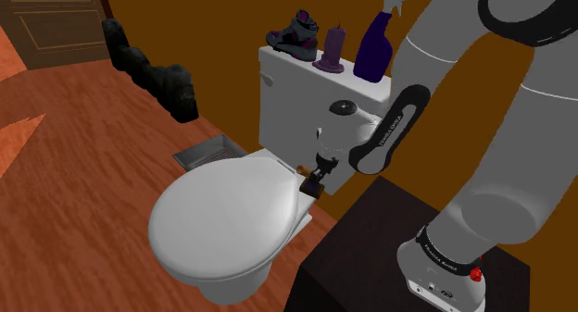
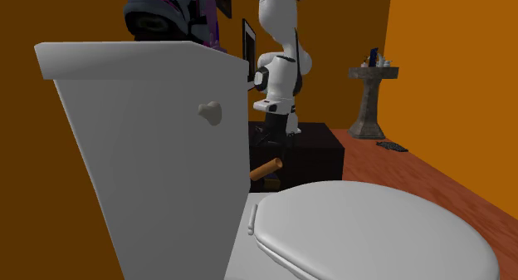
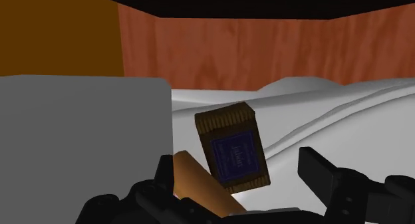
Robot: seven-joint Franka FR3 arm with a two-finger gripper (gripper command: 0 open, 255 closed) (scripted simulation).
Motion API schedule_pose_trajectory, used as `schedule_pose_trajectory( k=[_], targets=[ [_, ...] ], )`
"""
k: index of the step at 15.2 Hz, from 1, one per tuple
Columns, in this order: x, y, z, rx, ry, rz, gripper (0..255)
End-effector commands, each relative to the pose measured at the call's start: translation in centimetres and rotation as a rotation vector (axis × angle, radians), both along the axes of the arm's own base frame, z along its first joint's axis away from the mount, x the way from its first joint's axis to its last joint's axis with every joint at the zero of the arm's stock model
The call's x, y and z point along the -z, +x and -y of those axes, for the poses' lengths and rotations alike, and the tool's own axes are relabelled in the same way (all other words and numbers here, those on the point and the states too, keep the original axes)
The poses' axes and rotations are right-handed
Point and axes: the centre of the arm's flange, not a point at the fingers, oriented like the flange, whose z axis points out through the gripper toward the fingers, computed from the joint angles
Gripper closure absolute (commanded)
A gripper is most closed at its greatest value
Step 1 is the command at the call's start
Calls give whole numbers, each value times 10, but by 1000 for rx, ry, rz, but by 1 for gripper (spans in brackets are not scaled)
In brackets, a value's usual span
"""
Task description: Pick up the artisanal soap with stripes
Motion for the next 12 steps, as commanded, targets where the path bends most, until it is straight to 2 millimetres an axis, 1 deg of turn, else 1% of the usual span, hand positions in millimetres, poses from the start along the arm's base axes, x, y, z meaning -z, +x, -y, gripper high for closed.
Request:
schedule_pose_trajectory(
  k=[1,2,3,10,12],
  targets=[
    [27,4,4,-3,-2,0,0],
    [39,7,4,-7,-2,2,0],
    [45,9,5,-9,-2,3,0],
    [82,9,5,-9,-2,3,0],
    [85,9,5,-9,-2,3,0]
  ],
)
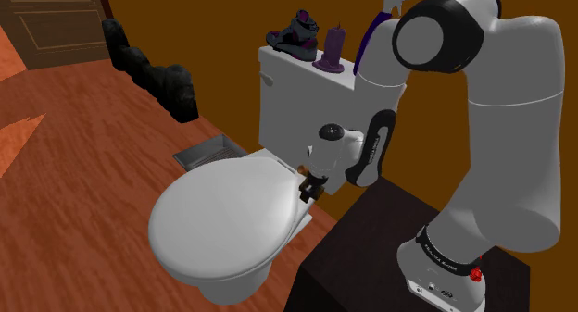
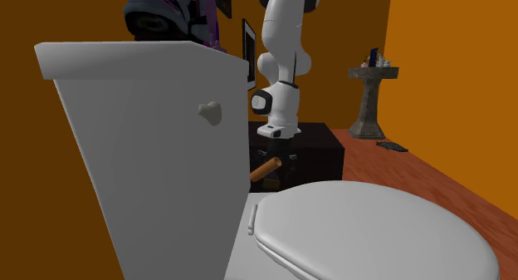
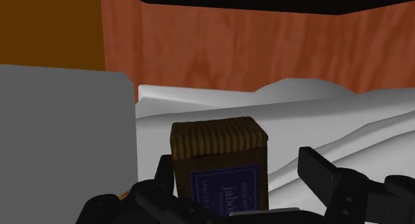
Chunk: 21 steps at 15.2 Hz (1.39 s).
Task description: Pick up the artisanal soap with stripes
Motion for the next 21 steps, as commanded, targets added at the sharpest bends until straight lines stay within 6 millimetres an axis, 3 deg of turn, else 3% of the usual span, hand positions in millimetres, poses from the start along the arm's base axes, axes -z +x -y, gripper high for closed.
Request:
schedule_pose_trajectory(
  k=[1,10,21],
  targets=[
    [7,1,21,37,-11,-6,255],
    [5,-1,17,37,-11,-6,255],
    [-53,-1,17,37,-11,-6,255]
  ],
)
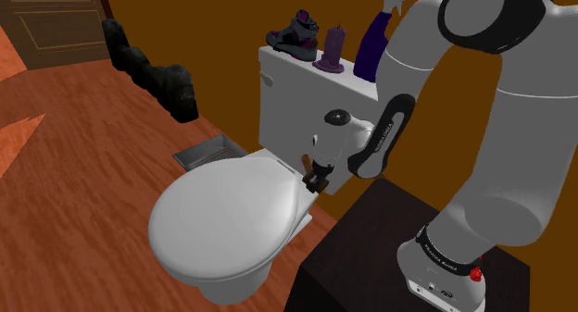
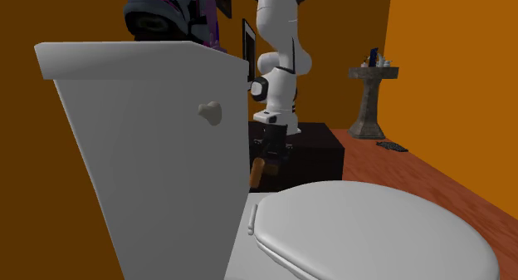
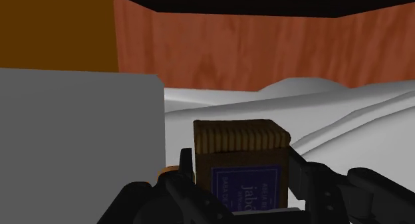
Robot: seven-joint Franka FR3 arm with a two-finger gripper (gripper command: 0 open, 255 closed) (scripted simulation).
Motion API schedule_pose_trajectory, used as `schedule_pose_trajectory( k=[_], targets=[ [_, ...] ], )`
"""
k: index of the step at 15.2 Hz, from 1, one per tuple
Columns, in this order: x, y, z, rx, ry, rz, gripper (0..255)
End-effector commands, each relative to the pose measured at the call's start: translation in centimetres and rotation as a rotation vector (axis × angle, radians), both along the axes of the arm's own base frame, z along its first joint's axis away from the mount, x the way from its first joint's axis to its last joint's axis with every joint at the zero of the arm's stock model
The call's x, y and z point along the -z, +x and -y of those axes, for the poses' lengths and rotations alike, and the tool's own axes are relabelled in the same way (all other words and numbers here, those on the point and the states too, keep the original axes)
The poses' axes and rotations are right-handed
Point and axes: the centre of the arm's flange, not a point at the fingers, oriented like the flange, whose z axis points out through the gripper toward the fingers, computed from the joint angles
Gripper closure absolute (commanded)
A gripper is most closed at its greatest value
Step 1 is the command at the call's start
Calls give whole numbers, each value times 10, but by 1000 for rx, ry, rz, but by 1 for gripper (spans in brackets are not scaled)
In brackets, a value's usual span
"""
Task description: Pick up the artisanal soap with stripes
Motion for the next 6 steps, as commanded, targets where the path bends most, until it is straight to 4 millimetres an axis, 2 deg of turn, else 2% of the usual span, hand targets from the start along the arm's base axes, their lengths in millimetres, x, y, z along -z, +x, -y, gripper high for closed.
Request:
schedule_pose_trajectory(
  k=[1,4,6],
  targets=[
    [-12,1,4,9,-3,4,255],
    [-28,1,4,9,-3,4,255],
    [-29,1,4,9,-3,4,255]
  ],
)
